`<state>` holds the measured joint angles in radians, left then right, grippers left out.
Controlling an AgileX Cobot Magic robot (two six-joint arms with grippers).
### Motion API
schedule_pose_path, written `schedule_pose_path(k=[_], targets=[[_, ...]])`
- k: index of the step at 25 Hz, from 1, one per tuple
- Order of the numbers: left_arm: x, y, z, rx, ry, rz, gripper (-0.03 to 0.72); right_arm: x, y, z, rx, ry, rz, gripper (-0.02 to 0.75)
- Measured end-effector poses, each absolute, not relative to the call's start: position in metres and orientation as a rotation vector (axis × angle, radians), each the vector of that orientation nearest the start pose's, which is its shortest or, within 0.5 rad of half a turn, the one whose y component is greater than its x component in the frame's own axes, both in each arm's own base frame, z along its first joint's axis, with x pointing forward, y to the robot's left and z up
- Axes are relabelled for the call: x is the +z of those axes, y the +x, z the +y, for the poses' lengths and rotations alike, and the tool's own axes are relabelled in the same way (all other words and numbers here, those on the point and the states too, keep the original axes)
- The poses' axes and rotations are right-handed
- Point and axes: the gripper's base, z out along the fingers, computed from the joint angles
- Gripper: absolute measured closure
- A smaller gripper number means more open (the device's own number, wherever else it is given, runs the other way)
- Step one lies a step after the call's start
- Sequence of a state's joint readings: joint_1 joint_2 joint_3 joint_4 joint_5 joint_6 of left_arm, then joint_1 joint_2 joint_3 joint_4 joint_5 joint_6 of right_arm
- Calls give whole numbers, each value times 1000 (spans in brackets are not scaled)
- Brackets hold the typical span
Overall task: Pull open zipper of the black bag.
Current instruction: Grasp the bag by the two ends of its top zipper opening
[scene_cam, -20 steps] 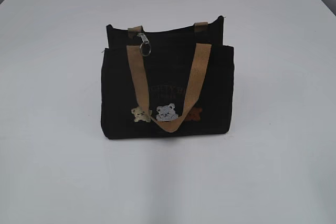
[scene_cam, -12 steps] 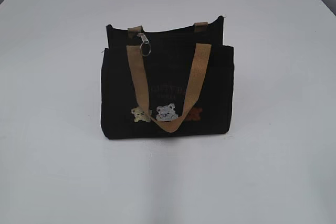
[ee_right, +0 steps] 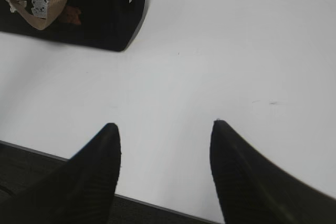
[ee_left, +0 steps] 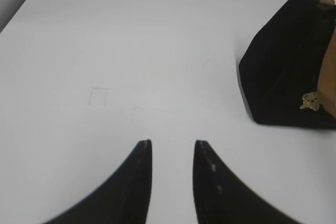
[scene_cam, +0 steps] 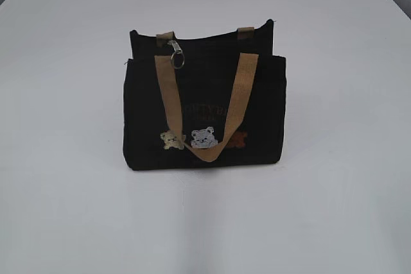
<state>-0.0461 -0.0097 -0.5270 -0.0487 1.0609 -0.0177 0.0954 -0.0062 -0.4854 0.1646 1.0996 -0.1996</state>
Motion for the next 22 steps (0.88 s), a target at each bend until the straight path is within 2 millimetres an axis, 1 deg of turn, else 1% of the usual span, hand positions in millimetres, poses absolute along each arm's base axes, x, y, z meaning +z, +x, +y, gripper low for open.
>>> schedule_pose_path(k=[5, 7, 9, 11, 13, 14, 16, 18, 19, 22], targets=[[285, -10, -5, -120, 33, 2006, 480, 271, -8, 13, 135, -317, 2059, 310], [288, -9, -11, -205, 54, 1989, 479, 271, -8, 13, 135, -317, 2059, 310], [298, -1, -21, -259, 203, 1898, 454, 271, -8, 13, 135, -317, 2059, 310], [314, 11, -32, -313, 346, 1766, 409, 271, -8, 13, 135, -317, 2059, 310], [326, 35, -36, -283, 433, 1694, 363, 271, -8, 13, 135, -317, 2059, 310], [328, 47, -38, -281, 448, 1690, 342, 271, -8, 13, 135, -317, 2059, 310], [327, 82, -39, -265, 472, 1727, 306, 271, -8, 13, 135, -317, 2059, 310], [321, 115, -42, -294, 474, 1770, 281, 271, -8, 13, 135, -317, 2059, 310], [315, 132, -43, -304, 491, 1796, 270, 271, -8, 13, 135, -317, 2059, 310], [285, 179, -49, -340, 562, 1893, 256, 271, -8, 13, 135, -317, 2059, 310]])
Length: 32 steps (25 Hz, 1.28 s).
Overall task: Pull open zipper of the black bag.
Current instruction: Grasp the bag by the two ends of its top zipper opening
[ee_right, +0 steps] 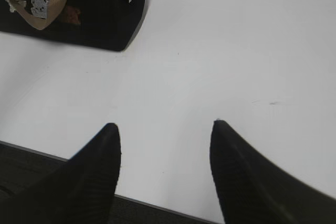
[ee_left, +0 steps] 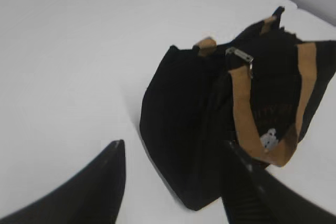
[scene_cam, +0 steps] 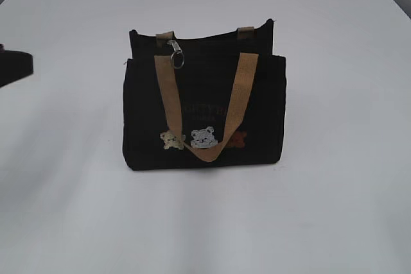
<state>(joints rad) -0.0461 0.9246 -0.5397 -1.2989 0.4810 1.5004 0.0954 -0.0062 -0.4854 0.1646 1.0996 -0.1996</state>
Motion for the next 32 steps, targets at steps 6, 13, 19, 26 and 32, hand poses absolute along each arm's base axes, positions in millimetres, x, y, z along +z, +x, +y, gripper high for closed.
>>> schedule_pose_path(k=[6, 13, 19, 26, 32], targets=[[236, 222, -62, -450, 761, 1920, 253, 271, -8, 13, 135, -317, 2059, 310], [205, 236, -75, -479, 979, 1848, 240, 271, -8, 13, 136, -317, 2058, 310], [185, 254, -98, -449, 1171, 1818, 214, 271, -8, 13, 145, -317, 2058, 310], [177, 299, -118, -458, 1207, 1801, 213, 272, 11, 23, 220, -425, 2159, 310], [171, 309, -139, -490, 1253, 1774, 594, 293, 65, 42, 392, -531, 2109, 310]])
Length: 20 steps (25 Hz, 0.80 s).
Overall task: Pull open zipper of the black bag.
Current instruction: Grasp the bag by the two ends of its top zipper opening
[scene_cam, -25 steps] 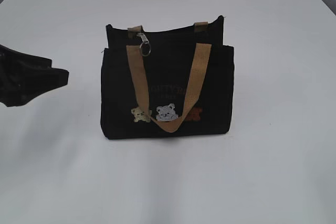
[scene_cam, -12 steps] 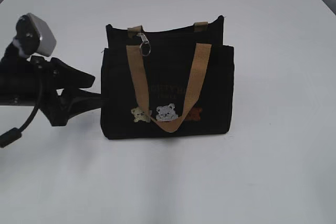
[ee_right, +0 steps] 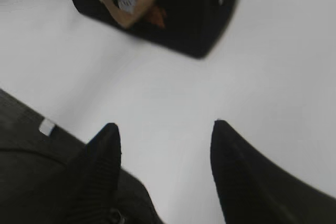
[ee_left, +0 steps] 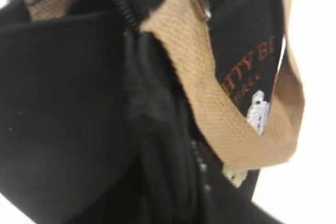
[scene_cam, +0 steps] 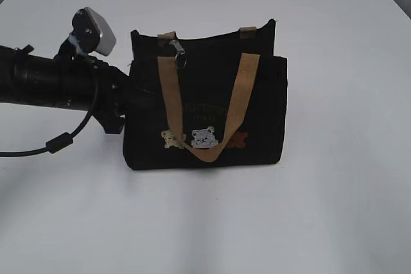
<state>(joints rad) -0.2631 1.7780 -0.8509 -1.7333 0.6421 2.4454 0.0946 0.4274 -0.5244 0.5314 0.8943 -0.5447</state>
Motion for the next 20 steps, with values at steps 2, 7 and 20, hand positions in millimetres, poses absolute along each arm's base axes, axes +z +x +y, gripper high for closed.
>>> schedule_pose_path(k=[2, 7, 20], targets=[[171, 309, -140, -491, 1256, 1773, 624, 298, 99, 49, 441, -543, 2093, 310], [171, 309, -140, -491, 1255, 1774, 624, 290, 202, 80, 602, -561, 2174, 310], [171, 309, -140, -491, 1255, 1774, 624, 256, 350, 194, 902, -408, 2354, 310]])
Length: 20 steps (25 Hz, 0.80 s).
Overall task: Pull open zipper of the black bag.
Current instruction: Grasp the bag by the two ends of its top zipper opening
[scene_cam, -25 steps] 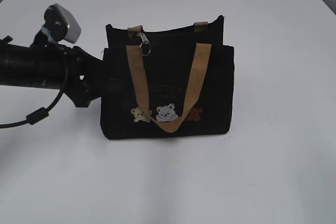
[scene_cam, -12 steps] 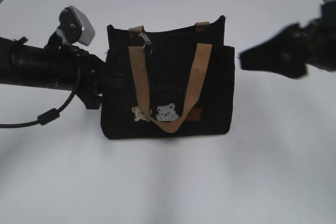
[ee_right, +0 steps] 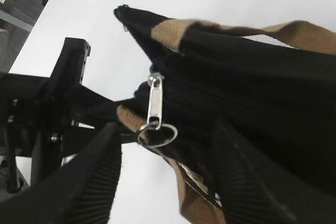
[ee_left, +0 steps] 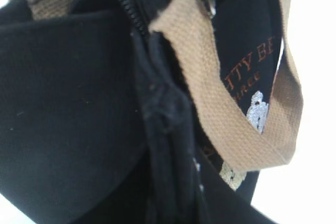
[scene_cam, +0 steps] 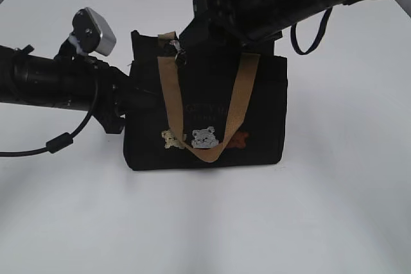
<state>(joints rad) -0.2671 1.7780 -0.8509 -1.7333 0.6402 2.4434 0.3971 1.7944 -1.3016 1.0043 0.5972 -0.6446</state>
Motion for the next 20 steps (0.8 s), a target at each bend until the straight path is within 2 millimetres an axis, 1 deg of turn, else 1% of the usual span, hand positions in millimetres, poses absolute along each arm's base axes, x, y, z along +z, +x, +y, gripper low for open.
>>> schedule_pose_path(k=[3, 5, 7, 8, 9, 10, 11, 13, 15, 17, 20], targets=[[171, 309, -140, -491, 1255, 1774, 624, 246, 359, 204, 920, -387, 2379, 310], [171, 309, -140, -488, 1255, 1776, 624, 241, 363, 214, 934, -392, 2389, 311], [171, 309, -140, -484, 1254, 1779, 624, 238, 366, 224, 945, -409, 2389, 336], [171, 309, -140, -484, 1253, 1779, 624, 237, 366, 230, 951, -418, 2389, 370], [171, 309, -140, -484, 1253, 1780, 624, 237, 366, 233, 954, -425, 2389, 431], [171, 309, -140, -483, 1253, 1780, 624, 236, 366, 235, 953, -425, 2393, 502], [171, 309, -140, -483, 1252, 1781, 624, 236, 366, 235, 949, -418, 2399, 603], [171, 309, -140, -483, 1252, 1781, 624, 235, 369, 228, 926, -393, 2423, 710], [171, 309, -140, -488, 1254, 1778, 624, 237, 372, 215, 904, -376, 2461, 729], [171, 309, -140, -490, 1254, 1776, 624, 245, 374, 190, 841, -364, 2509, 734], [171, 309, -141, -496, 1250, 1773, 624, 260, 376, 142, 704, -320, 2582, 734]])
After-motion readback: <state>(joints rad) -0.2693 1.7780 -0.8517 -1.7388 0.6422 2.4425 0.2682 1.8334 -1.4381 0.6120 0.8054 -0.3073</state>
